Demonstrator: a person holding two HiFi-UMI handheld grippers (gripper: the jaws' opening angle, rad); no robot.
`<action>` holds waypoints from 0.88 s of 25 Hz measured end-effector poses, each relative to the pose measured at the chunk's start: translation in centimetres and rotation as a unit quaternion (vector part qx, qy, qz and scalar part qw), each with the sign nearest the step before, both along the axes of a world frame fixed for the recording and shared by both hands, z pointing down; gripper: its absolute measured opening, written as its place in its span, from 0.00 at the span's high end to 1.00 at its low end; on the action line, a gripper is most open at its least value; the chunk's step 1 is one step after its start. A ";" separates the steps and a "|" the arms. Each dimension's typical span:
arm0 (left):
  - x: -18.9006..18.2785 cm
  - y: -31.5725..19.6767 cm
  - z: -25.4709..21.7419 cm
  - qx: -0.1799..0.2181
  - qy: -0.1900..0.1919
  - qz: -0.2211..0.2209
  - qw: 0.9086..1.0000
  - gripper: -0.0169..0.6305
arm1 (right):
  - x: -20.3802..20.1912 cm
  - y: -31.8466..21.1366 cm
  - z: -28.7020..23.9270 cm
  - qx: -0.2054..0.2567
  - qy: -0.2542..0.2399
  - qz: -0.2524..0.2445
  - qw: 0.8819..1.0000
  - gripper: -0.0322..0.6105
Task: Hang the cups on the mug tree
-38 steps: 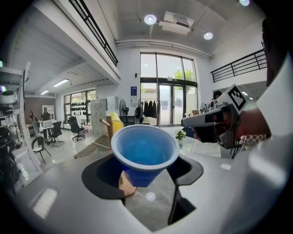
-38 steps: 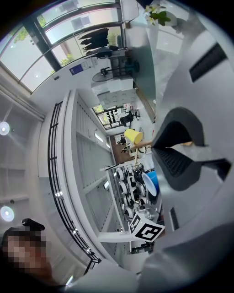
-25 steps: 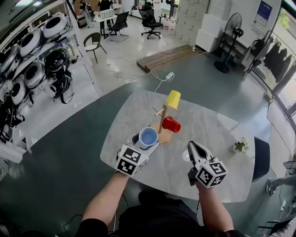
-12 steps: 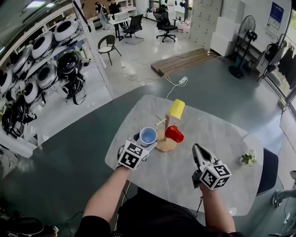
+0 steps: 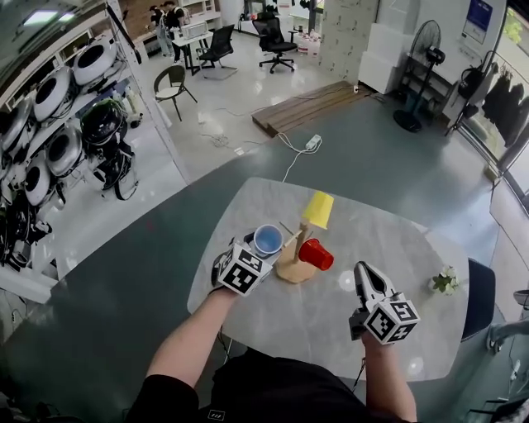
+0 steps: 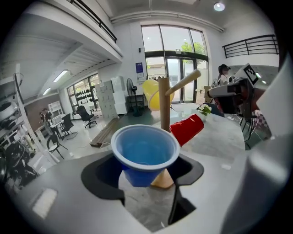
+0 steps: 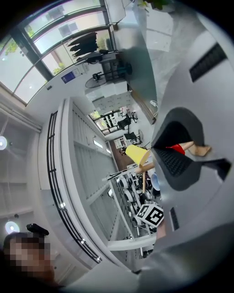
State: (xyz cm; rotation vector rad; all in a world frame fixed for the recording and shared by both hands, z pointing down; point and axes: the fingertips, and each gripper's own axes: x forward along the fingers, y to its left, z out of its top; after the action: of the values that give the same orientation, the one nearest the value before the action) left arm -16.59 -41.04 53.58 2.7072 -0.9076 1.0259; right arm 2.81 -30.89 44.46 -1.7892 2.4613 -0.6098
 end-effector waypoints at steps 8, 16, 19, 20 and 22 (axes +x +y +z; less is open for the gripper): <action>-0.6 -2.8 2.3 -0.007 -0.046 0.035 0.998 0.51 | -0.1 0.0 1.0 -0.018 0.006 0.032 0.999 0.93; 0.1 -4.6 3.0 0.018 -0.104 0.069 0.992 0.51 | -0.1 -0.3 1.2 -0.020 0.012 0.038 0.999 0.93; 0.4 -4.6 2.8 0.043 -0.129 0.084 0.987 0.51 | -0.3 -0.3 1.4 -0.021 0.009 0.037 0.999 0.93; 0.6 -4.6 2.6 0.054 -0.140 0.090 0.985 0.51 | -0.2 -0.3 1.4 -0.021 0.008 0.036 0.999 0.93; 1.0 -4.4 2.5 0.073 -0.159 0.099 0.980 0.51 | 0.0 -0.2 1.5 -0.021 0.006 0.036 0.999 0.93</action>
State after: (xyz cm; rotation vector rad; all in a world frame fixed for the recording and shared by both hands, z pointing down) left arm -15.59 -45.47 56.11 2.8497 -0.7948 1.5256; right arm 2.79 -31.13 45.97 -1.8929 2.3979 -0.6524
